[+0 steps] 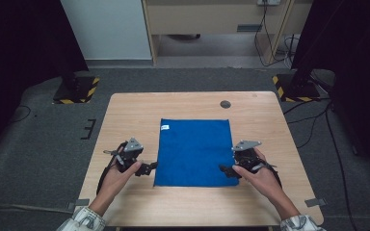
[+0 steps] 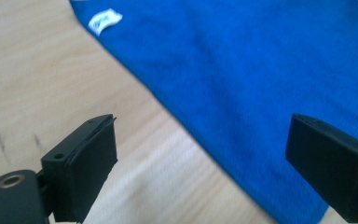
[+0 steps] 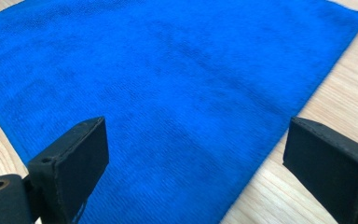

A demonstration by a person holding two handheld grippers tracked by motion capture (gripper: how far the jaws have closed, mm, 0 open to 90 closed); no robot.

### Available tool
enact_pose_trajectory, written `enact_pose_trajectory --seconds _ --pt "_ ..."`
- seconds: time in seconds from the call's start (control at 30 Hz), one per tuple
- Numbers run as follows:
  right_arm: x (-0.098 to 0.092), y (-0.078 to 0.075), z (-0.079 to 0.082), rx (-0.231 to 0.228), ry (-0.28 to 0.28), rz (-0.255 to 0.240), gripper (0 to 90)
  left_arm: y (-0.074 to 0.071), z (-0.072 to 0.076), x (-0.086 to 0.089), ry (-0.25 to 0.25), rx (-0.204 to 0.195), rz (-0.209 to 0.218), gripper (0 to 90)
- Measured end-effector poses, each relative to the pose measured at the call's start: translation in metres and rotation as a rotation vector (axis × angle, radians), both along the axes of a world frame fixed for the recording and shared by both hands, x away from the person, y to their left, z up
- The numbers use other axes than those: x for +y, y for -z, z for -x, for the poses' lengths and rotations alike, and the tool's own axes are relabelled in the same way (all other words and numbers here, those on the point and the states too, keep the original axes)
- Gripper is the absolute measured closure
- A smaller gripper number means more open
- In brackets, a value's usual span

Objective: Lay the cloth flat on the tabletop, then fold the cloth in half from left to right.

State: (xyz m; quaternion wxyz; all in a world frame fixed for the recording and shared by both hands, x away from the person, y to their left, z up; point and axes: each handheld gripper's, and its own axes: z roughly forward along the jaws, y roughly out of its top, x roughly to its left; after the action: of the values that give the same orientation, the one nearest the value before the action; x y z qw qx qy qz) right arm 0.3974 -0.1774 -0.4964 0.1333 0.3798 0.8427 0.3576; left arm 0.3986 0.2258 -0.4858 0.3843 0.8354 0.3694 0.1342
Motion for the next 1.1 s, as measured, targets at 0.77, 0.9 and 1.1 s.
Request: enact_pose_trajectory --seconds 0.77,0.9,1.1 --pt "0.053 0.003 -0.021 0.034 -0.068 0.027 9.4 -0.010 -0.057 -0.021 0.002 0.025 -0.019 6.7" --pt "0.068 0.000 -0.019 0.024 -0.093 0.020 12.0 -0.010 -0.064 -0.023 -0.010 0.024 -0.015 6.7" --pt "0.096 -0.003 -0.011 0.017 -0.177 -0.007 18.8 -0.012 -0.075 -0.023 -0.023 0.019 -0.011 6.8"
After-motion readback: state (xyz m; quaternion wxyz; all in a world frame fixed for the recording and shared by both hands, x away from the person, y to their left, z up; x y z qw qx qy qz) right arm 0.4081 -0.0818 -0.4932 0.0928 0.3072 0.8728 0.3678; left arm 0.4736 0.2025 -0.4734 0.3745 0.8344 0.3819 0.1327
